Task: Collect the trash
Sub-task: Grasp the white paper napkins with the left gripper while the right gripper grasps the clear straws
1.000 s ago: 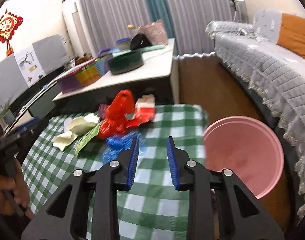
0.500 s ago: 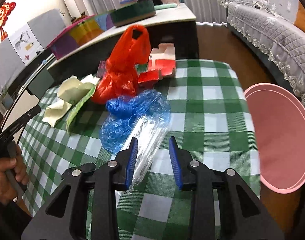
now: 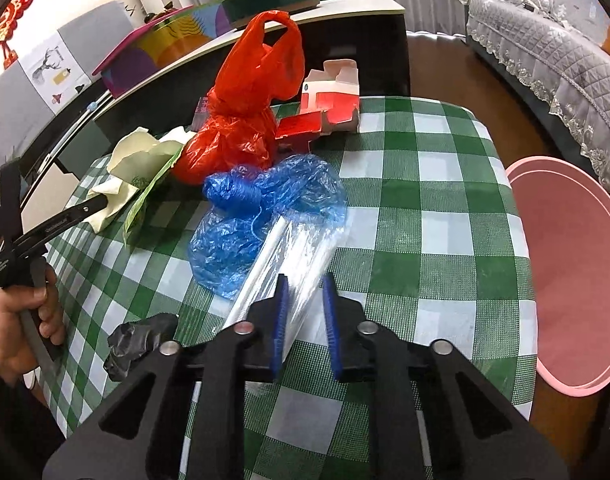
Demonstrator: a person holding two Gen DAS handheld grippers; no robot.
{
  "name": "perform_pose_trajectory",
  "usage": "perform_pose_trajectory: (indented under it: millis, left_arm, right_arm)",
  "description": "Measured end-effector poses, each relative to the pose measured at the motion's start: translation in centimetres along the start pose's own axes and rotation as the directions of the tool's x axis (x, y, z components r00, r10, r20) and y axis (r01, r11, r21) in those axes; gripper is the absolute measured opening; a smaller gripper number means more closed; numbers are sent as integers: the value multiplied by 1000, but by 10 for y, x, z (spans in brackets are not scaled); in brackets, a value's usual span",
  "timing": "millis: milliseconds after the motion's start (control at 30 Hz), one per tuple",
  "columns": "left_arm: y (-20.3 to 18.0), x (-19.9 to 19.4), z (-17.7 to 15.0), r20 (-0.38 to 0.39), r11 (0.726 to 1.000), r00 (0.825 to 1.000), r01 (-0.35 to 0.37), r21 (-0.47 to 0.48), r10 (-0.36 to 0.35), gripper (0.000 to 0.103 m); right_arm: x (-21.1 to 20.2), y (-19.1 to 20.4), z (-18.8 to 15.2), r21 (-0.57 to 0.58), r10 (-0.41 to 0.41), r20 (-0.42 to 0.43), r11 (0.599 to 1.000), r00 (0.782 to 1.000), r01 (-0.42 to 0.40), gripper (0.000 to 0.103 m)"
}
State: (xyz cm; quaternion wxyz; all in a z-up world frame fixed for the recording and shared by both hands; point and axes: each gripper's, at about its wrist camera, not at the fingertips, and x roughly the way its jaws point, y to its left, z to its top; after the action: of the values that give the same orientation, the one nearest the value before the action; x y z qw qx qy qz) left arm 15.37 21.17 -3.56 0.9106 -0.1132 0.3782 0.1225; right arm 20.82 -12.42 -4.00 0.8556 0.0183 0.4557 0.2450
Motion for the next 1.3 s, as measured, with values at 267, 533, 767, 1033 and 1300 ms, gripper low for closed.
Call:
perform_pose_trajectory:
  millis: [267,533,767,1033,1300]
  left_arm:
    - [-23,-19,-10,22,999,999,35,29,-35,9]
    - [-42,-46,-14,69,999,997,33,33,-35,8]
    - [-56,-68,-18,113,999,993,26,30,-29,7]
    - [-76,-79,-31,129,999,991,37,24,-40,7]
    - [-98,-93,-42,157,999,987,42,13,-44,7]
  right_arm:
    - [-13,-5,1,6,-6,27,1000,1000,6,5]
    - [-32,-10,-1,10,-19,69,1000,997,19,4]
    - [-53,-17,-3,19,-37,118,999,992,35,4]
    - [-79,-27,-3,37,-71,197,997,978,65,3]
    - [-98,-40,-2,54,-98,248,995,964,88,3]
